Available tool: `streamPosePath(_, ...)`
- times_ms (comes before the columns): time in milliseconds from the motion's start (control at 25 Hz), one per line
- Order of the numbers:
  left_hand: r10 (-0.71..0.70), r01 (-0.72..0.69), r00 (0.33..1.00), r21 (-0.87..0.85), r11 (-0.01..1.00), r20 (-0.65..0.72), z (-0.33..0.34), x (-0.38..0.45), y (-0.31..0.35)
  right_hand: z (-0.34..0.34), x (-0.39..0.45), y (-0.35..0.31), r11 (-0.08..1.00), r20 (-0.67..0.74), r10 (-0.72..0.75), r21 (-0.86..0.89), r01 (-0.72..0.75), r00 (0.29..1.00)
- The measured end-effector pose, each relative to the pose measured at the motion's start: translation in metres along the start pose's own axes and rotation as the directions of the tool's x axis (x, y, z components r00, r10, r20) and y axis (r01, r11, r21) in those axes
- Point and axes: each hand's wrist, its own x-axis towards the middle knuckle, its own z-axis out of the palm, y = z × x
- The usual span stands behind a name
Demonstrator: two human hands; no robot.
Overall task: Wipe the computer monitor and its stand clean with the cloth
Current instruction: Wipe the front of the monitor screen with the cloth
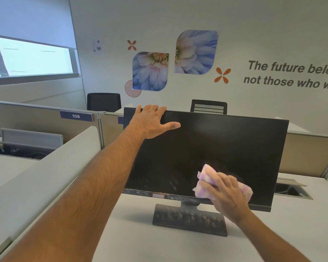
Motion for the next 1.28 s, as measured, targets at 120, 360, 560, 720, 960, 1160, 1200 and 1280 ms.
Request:
streamPosePath(120,0.002,-0.002,1.0,0.001,1.0,-0.003,0.0,-0.001,-0.002,0.012,-0.008,-0.009,0.959,0.094,-0.256,-0.097,0.265,0.962)
streamPosePath(360,-0.001,0.001,1.0,-0.003,1.0,-0.001,-0.001,-0.002,-0.009,0.009,0.003,-0.009,0.988,0.04,-0.135,-0.069,0.137,0.99)
streamPosePath(560,0.004,-0.003,1.0,0.001,1.0,-0.009,0.001,-0.002,-0.012,0.014,-0.005,-0.024,0.899,0.148,-0.41,-0.106,0.426,0.9)
streamPosePath(720,0.005,-0.005,1.0,-0.001,1.0,-0.01,0.002,-0.002,-0.017,0.012,0.009,-0.018,0.982,0.002,-0.186,-0.037,0.185,0.983)
streamPosePath(960,0.015,-0.015,1.0,0.002,1.0,-0.016,0.003,-0.003,-0.02,0.006,-0.001,-0.036,0.9,0.097,-0.418,-0.092,0.427,0.903)
streamPosePath(1160,0.021,-0.02,1.0,0.004,1.0,-0.011,0.004,-0.002,-0.025,-0.003,0.025,-0.025,1.0,-0.116,0.02,0.021,-0.017,0.993)
streamPosePath(1200,0.021,-0.021,1.0,0.003,1.0,-0.013,0.004,-0.002,-0.025,-0.003,0.024,-0.025,1.0,-0.104,0.021,0.012,-0.019,0.994)
streamPosePath(1280,0.021,-0.021,1.0,0.006,1.0,-0.017,0.005,-0.002,-0.026,0.001,0.014,-0.027,0.965,0.03,-0.249,-0.08,0.251,0.968)
